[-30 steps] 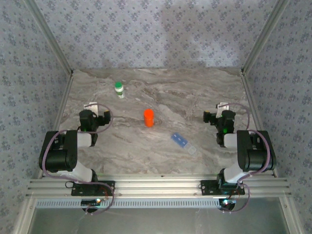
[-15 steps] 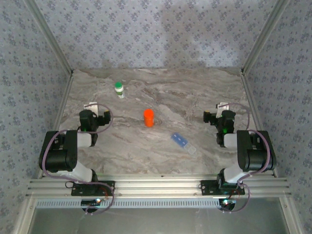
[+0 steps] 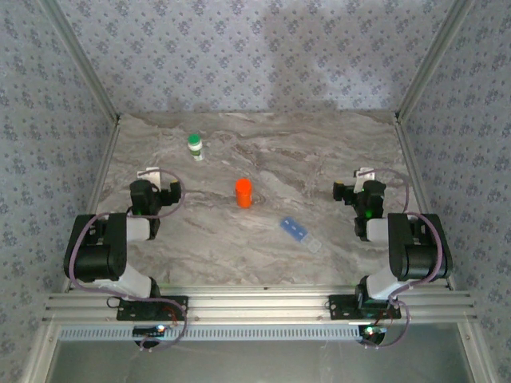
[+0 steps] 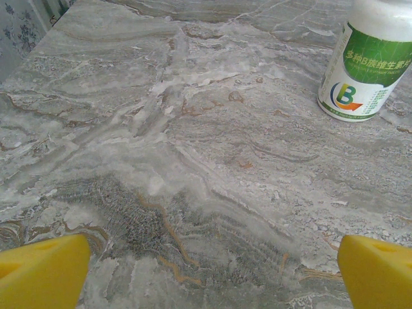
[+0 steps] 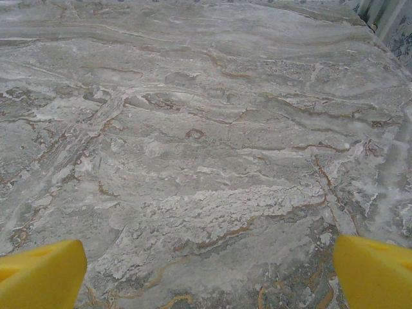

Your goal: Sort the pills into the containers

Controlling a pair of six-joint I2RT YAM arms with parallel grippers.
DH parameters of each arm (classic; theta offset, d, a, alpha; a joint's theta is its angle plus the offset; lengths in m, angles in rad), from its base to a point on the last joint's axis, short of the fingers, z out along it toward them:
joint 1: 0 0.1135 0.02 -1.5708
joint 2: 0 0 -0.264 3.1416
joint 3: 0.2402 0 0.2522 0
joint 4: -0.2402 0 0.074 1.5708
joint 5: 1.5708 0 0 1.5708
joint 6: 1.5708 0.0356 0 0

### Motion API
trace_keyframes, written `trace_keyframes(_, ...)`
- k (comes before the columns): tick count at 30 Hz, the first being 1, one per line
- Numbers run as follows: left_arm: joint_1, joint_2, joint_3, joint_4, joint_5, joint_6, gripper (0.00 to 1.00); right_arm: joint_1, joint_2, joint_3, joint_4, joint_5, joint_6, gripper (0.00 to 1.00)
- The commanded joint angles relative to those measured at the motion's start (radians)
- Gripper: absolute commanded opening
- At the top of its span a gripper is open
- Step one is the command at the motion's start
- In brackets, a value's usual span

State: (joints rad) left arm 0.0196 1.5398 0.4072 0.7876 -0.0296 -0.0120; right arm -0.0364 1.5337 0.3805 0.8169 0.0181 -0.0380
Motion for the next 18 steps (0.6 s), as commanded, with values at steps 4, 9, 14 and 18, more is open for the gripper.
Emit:
trace_keyframes(4, 0.004, -0.004, 0.01, 0.02, 0.017, -0.009, 0.99, 0.007, -0.007, 0.007, -0.003, 0.008, 0.006, 1.0)
trace_keyframes(9, 0.004, -0.006, 0.01, 0.019, 0.017, -0.009, 0.99, 0.009, -0.007, 0.006, -0.001, 0.012, 0.004, 1.0)
trace_keyframes(14, 0.005, -0.004, 0.011, 0.016, 0.019, -0.01, 0.99, -0.001, -0.007, 0.007, -0.006, -0.01, 0.01, 1.0)
trace_keyframes(18, -0.017, -0.022, -0.004, 0.029, 0.014, 0.019, 0.98, -0.006, -0.007, 0.008, -0.005, -0.021, 0.015, 1.0)
